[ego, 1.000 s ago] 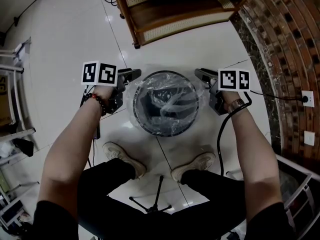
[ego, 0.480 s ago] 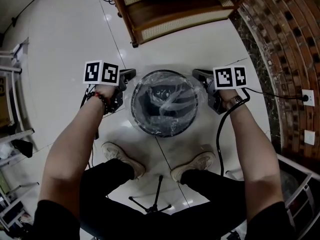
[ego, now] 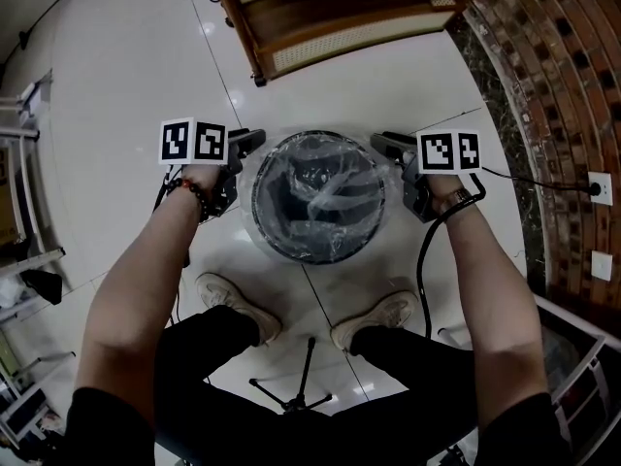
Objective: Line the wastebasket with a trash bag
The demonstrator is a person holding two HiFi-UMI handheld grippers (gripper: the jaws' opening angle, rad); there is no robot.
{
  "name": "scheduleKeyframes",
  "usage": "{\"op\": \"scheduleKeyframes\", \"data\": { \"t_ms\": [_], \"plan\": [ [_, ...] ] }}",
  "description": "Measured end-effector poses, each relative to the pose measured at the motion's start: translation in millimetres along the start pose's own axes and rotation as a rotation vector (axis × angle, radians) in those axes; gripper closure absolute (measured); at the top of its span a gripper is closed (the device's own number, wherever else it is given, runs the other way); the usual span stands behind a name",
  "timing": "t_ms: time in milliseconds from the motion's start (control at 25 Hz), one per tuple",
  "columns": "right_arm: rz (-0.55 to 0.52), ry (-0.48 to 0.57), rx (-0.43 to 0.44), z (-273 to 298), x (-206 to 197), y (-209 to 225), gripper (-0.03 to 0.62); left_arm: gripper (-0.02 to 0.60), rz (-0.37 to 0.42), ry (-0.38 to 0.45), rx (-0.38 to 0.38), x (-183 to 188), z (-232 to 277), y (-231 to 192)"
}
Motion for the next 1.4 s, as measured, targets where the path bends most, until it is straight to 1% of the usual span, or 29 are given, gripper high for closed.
{"op": "scheduleKeyframes", "data": {
  "t_ms": [40,120,160,240,360,480,560,600,640,680,720,760,840,920,960,1040,1120,1160,1240,1280,1320,1400],
  "plan": [
    [0.004,0.015,0.001,-6.0,1.1,0.4,0.442,0.386,-0.001,0.017,-0.002,2.3,-4.1,0.2],
    [0.003,0.057,-0.005,-22.9,4.4,0.5,0.431,0.369,0.014,0.055,0.014,7.6,-17.0,-1.0],
    [-0.008,0.079,-0.015,-33.2,5.9,-0.4,0.431,0.364,0.033,0.074,0.031,10.2,-25.1,-1.3],
    [-0.07,0.118,-0.052,-55.2,8.6,-5.6,0.431,0.364,0.102,0.106,0.078,15.1,-42.7,1.3],
    [-0.23,0.166,-0.11,-86.1,12.6,-29.4,0.431,0.364,0.26,0.126,0.142,18.4,-65.9,19.4],
    [-0.379,0.159,-0.106,-101.0,6.1,-65.9,0.431,0.364,0.478,0.102,0.174,10.5,-80.0,55.4],
    [-0.419,0.121,-0.108,-103.1,-8.5,-77.8,0.431,0.365,0.629,0.056,0.161,-5.9,-83.6,86.5],
    [-0.41,0.103,-0.112,-104.0,-17.9,-78.7,0.431,0.365,0.684,0.028,0.15,-17.0,-84.8,100.9],
    [-0.386,0.087,-0.115,-104.9,-28.2,-77.9,0.431,0.365,0.716,0.002,0.14,-29.4,-86.3,112.2],
    [-0.358,0.071,-0.117,-105.4,-39.5,-76.5,0.431,0.365,0.721,-0.018,0.135,-42.0,-88.5,119.3],
    [-0.33,0.056,-0.12,-105.4,-51.0,-74.7,0.431,0.365,0.703,-0.031,0.133,-54.4,-91.1,122.1],
    [-0.299,0.044,-0.124,-104.6,-61.7,-72.5,0.43,0.365,0.668,-0.04,0.134,-66.2,-93.6,121.4],
    [-0.22,0.038,-0.119,-102.0,-78.3,-66.9,0.43,0.365,0.573,-0.061,0.136,-87.1,-95.1,115.0],
    [-0.122,0.054,-0.093,-99.1,-88.7,-62.9,0.43,0.365,0.487,-0.087,0.132,-104.7,-92.9,111.2],
    [-0.084,0.061,-0.077,-97.1,-93.1,-62.8,0.431,0.365,0.462,-0.102,0.127,-112.9,-91.7,110.8],
    [-0.043,0.058,-0.054,-92.7,-102.5,-65.2,0.442,0.37,0.437,-0.134,0.114,-126.4,-88.7,110.6],
    [-0.031,0.043,-0.06,-90.3,-112.1,-65.2,0.478,0.388,0.427,-0.159,0.107,-134.5,-84.9,109.2],
    [-0.028,0.036,-0.069,-89.9,-116.5,-64.2,0.507,0.396,0.425,-0.169,0.104,-138.0,-83.2,108.1],
    [-0.026,0.026,-0.086,-89.9,-123.8,-63.1,0.546,0.414,0.421,-0.191,0.094,-145.5,-80.8,105.8],
    [-0.027,0.023,-0.094,-90.0,-126.8,-62.9,0.581,0.427,0.417,-0.2,0.086,-149.4,-79.9,104.9],
    [-0.029,0.019,-0.099,-90.1,-129.6,-62.9,0.592,0.439,0.411,-0.205,0.077,-152.6,-79.1,104.4],
    [-0.036,0.011,-0.107,-90.2,-134.3,-62.8,0.592,0.448,0.399,-0.201,0.063,-154.8,-78.6,104.0]
  ]
}}
Point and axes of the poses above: the fingertips, and each gripper's own axes: z forward along the fingers, y to its right, x out of its top, the point moved 2 cm from there along -z, backward along the fingers, and after that the axes turned 3 degrees about -x, right-handed, at the moved point
